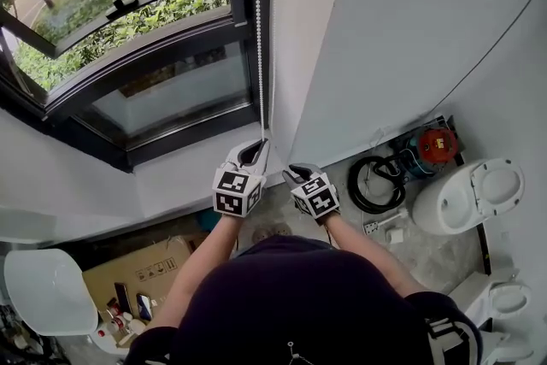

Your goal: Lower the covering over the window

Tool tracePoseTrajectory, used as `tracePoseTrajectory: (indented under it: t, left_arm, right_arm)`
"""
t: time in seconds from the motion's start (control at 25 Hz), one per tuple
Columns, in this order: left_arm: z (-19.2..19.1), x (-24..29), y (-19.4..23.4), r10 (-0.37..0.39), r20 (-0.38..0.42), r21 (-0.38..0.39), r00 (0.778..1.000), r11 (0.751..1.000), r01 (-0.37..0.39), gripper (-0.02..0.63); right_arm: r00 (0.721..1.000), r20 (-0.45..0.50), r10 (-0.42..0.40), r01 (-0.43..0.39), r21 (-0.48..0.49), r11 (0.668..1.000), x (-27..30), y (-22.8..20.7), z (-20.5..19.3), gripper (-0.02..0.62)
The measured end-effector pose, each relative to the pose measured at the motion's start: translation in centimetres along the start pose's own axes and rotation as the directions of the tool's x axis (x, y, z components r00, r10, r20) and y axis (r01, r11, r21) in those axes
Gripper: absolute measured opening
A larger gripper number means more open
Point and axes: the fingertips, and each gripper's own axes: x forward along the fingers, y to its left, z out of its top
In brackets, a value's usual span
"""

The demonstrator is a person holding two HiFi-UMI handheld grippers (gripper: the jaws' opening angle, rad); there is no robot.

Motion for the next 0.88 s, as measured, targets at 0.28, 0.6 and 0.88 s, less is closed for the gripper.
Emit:
tracePoseTrajectory:
  t: [0.28,0.6,0.88]
  left_arm:
    - [-0.6,0.3,-0.3,0.002,0.006,0.027,1.000,1.000,-0.002,0.014]
    - [-5.7,-0.3,-0.8,-0.002,-0.079,-0.032,0.997,0.999,-0.001,0.014]
    - [-8.6,-0.8,-1.3,-0.014,-0.125,-0.076,0.992,0.997,0.004,0.014]
  right_arm:
    - [0.980,0.199,-0.017,0.003,0.069,0.998,-5.2,-1.0,5.6,0.095]
    - [0.860,0.504,0.082,-0.104,0.015,0.994,-11.6,2.5,18.6,0.094]
    - [0.827,0.555,0.094,-0.086,-0.040,0.995,-12.5,3.3,23.5,0.094]
